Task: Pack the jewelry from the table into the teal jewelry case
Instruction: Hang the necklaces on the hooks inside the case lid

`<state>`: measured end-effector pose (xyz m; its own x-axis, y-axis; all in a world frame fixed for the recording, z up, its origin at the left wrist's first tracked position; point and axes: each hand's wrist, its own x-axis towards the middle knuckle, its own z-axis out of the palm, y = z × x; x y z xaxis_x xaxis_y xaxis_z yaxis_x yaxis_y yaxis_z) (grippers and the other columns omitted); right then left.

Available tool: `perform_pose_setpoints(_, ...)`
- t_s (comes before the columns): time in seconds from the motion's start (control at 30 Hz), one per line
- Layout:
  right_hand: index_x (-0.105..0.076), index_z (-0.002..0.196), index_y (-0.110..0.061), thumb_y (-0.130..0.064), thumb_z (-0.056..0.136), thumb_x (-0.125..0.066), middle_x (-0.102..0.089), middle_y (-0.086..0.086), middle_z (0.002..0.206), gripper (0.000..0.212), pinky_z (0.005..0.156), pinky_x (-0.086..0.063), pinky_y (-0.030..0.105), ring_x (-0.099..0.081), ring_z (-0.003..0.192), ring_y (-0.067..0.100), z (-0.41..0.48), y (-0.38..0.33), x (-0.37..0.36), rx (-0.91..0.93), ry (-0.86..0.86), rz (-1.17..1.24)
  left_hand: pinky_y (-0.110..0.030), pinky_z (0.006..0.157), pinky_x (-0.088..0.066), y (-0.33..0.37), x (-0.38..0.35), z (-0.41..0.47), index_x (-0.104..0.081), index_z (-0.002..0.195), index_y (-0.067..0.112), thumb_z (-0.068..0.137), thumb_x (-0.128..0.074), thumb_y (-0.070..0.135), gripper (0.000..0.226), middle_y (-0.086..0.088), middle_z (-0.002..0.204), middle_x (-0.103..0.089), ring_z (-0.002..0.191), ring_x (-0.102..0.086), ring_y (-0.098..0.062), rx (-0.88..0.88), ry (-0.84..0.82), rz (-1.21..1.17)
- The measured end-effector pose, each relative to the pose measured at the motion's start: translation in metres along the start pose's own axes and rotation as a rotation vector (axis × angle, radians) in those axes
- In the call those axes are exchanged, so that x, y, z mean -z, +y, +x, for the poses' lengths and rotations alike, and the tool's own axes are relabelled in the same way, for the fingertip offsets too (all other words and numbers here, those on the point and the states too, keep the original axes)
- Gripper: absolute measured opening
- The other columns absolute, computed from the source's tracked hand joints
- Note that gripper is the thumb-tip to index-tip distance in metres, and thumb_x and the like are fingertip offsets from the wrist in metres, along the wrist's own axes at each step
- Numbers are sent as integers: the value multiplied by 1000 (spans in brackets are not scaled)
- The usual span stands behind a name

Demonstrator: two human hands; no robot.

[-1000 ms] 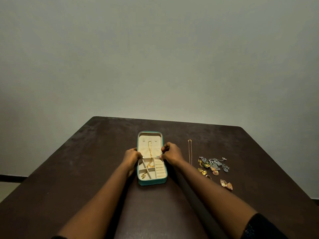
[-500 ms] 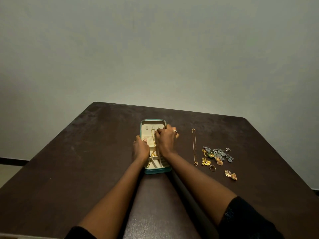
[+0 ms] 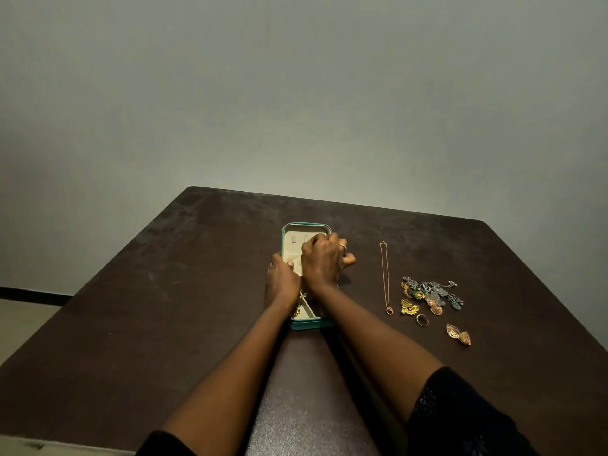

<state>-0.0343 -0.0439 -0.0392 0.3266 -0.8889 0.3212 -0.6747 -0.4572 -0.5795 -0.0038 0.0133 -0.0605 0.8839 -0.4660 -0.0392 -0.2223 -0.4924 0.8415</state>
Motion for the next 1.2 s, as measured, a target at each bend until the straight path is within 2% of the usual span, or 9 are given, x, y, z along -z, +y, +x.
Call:
perform_pose_setpoints(0.43, -64, 102, -11, -26, 97, -42, -53, 10, 114, 27, 86, -21, 39, -41, 114, 27, 15, 4, 2, 152, 35, 46, -41, 89, -40, 3, 2, -3, -40, 125, -1, 99, -36, 12, 30, -21, 129, -51, 118, -49, -36, -18, 0, 41)
perform_pose_setpoints(0.6, -66, 93, -10, -24, 95, -47, -57, 10, 106, 23, 81, -20, 37, -47, 106, 28, 16, 3, -3, 245, 110, 53, -40, 90, -39, 4, 3, -4, -40, 125, -1, 99, -36, 12, 29, -22, 129, -50, 119, -48, -36, -16, -3, 40)
perform_pose_setpoints(0.7, -67, 83, -10, -20, 90, -55, -60, 11, 94, 17, 75, -16, 35, -53, 94, 31, 15, 5, -4, 287, 170, 59, -40, 89, -40, 4, 4, -6, -40, 124, 0, 99, -36, 12, 29, -21, 129, -51, 118, -48, -36, -14, 0, 46)
perform_pose_setpoints(0.8, -65, 71, -14, -19, 81, -61, -60, 6, 79, 12, 68, -28, 36, -59, 74, 28, 14, 9, -8, 359, 275, 10, -41, 89, -40, 4, 3, -6, -40, 123, 0, 99, -36, 13, 27, -22, 127, -52, 117, -49, -37, -20, 9, 51)
perform_pose_setpoints(0.9, -64, 70, -16, -25, 82, -50, -59, 3, 75, 21, 61, -44, 38, -58, 67, 24, 18, 12, -8, 480, 291, 3, -42, 89, -41, 4, 2, -6, -41, 123, 1, 99, -35, 14, 28, -21, 127, -52, 117, -50, -36, -25, 6, 54)
perform_pose_setpoints(0.97, -65, 73, -16, -27, 83, -45, -59, 2, 76, 25, 63, -46, 39, -57, 66, 24, 20, 11, -7, 584, 281, -8, -42, 88, -42, 4, 2, -7, -40, 125, 2, 99, -35, 14, 29, -21, 127, -52, 115, -51, -35, -39, -5, 61)
perform_pose_setpoints(1.03, -65, 73, -18, -29, 81, -44, -60, 0, 75, 25, 68, -41, 34, -58, 65, 21, 18, 6, -6, 655, 302, -77, -42, 87, -43, 4, 3, -9, -39, 127, 2, 98, -35, 14, 31, -21, 127, -52, 114, -52, -35, -52, -17, 54)
perform_pose_setpoints(1.1, -66, 77, -15, -28, 83, -43, -61, 3, 80, 27, 69, -44, 35, -59, 71, 23, 18, 2, -6, 650, 274, -4, -42, 87, -43, 4, 4, -10, -38, 127, 1, 97, -35, 13, 33, -22, 127, -52, 115, -51, -36, -58, -19, 54)
perform_pose_setpoints(1.2, -67, 86, -5, -19, 87, -53, -60, 10, 89, 20, 77, -44, 36, -57, 84, 25, 19, -2, 1, 483, 47, 359, -43, 90, -42, 4, 4, -9, -39, 128, 0, 97, -32, 11, 33, -23, 128, -51, 117, -50, -37, -64, -9, 78)
